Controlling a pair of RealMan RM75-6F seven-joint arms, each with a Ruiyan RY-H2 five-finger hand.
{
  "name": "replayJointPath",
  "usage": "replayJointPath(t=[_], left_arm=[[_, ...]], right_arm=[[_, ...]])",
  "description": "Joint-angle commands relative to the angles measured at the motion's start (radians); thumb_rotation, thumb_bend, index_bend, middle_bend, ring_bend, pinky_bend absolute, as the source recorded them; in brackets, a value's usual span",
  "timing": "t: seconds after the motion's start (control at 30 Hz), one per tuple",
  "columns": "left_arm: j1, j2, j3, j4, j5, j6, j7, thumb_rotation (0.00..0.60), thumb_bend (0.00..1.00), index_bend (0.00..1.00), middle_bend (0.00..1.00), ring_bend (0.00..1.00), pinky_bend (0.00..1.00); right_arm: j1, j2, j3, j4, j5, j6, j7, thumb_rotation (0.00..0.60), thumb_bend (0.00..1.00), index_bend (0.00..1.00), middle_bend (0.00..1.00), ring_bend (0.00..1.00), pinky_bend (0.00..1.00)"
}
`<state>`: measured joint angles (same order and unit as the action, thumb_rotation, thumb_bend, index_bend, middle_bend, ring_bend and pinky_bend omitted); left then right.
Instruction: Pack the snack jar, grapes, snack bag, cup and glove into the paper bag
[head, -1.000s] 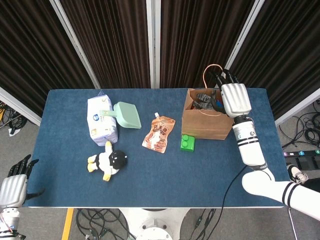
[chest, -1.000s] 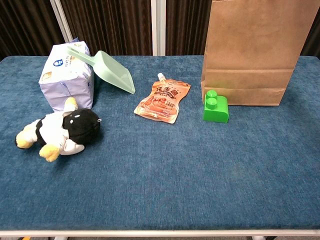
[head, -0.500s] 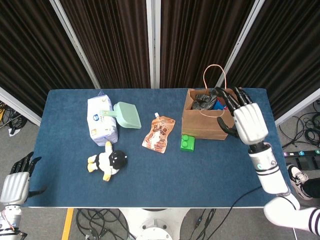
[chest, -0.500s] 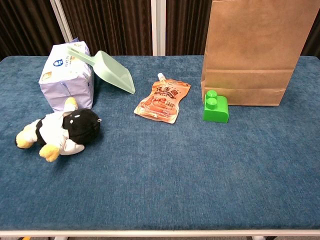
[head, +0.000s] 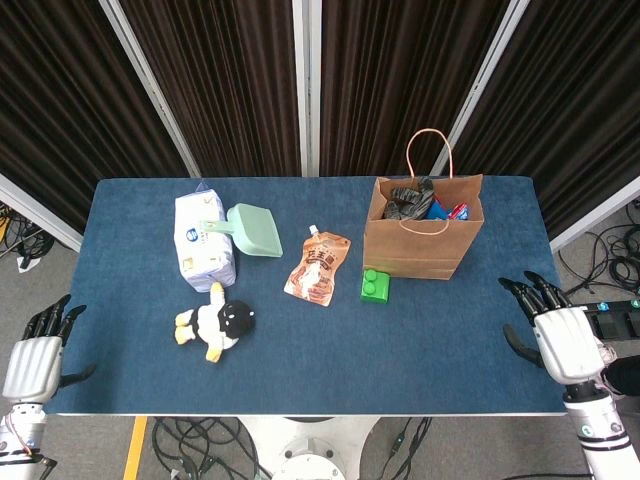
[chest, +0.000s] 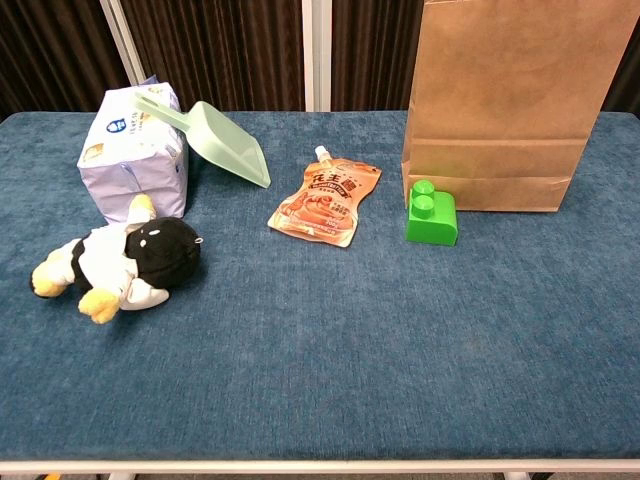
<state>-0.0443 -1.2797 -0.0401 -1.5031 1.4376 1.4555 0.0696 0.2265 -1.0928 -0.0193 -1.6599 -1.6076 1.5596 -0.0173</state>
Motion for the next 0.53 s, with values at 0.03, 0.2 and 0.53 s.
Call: replayJointPath(t=[0.03, 0.2, 0.53], left_arm=[[-0.001, -0.003, -0.003, -0.002, 0.003, 0.007, 0.004, 0.6, 0.12, 0.22, 0.14, 0.11, 0.13], [0.002, -0.015, -0.01, 0.012, 0.023, 0.045, 0.008, 0.6, 0.12, 0.22, 0.14, 0.11, 0.13], [0.015, -0.016, -0.007, 0.009, 0.037, 0.084, 0.044, 0.6, 0.12, 0.22, 0.14, 0.11, 0.13]], right_arm=[[-0.026, -0.017, -0.028, 0.024, 0.012, -0.025, 0.001, 0.6, 0.27, 0.03, 0.16, 0.02, 0.17], [-0.064, -0.054, -0.031, 0.061, 0.015, -0.003, 0.012, 0.6, 0.27, 0.0, 0.06, 0.0, 0.06], [-0.121, -0.107, -0.025, 0.12, 0.003, 0.047, 0.038, 0.6, 0.27, 0.0, 0.05, 0.0, 0.04]])
